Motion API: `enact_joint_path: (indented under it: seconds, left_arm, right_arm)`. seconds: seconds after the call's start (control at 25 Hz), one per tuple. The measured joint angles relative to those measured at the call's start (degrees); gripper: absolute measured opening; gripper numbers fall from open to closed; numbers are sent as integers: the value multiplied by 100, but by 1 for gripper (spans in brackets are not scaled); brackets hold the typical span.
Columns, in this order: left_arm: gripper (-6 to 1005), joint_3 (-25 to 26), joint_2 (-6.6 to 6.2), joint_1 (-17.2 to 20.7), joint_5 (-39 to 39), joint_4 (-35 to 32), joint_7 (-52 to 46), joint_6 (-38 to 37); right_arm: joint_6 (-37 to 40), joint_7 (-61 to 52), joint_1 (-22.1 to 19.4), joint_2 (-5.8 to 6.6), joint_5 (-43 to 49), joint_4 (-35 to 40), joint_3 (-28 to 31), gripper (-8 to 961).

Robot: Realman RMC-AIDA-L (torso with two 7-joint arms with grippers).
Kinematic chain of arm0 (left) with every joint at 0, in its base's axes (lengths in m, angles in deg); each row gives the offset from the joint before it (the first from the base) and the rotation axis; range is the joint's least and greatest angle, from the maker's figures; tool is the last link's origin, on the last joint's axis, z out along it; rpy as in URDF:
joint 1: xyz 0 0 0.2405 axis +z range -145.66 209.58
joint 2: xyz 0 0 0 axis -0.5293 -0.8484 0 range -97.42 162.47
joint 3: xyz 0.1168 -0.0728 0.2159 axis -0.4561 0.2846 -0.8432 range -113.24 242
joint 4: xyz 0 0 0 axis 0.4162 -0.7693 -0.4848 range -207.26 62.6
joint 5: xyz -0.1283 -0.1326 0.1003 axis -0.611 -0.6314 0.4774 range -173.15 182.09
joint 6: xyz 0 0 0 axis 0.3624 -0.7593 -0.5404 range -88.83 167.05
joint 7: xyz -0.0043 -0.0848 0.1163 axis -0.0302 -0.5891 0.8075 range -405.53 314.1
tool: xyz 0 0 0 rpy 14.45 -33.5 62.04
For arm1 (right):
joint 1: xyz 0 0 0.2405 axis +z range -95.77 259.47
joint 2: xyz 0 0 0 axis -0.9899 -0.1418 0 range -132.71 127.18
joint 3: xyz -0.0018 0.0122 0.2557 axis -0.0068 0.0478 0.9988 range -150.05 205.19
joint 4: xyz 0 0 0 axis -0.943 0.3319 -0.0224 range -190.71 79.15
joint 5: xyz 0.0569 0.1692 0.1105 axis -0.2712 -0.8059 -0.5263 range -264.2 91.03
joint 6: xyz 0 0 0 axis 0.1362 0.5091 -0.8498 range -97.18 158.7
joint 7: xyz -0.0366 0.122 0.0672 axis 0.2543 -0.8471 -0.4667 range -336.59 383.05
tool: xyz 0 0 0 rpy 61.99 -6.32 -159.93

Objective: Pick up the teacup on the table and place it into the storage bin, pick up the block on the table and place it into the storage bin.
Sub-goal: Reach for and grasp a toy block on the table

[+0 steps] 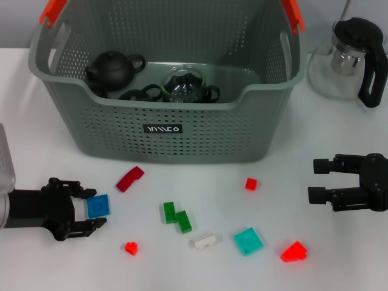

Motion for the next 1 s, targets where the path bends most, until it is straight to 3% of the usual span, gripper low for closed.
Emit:
enact_joint_path:
  seconds: [0.96,1.0]
  left_arm:
    - [602,-49,22,-37,-22,-47,-16,136]
    - [531,-53,22,-43,-7,-79,-33,167]
  right_arm:
    - [2,0,19,0,8,4,0,915]
    - [4,0,19,0,8,4,0,915]
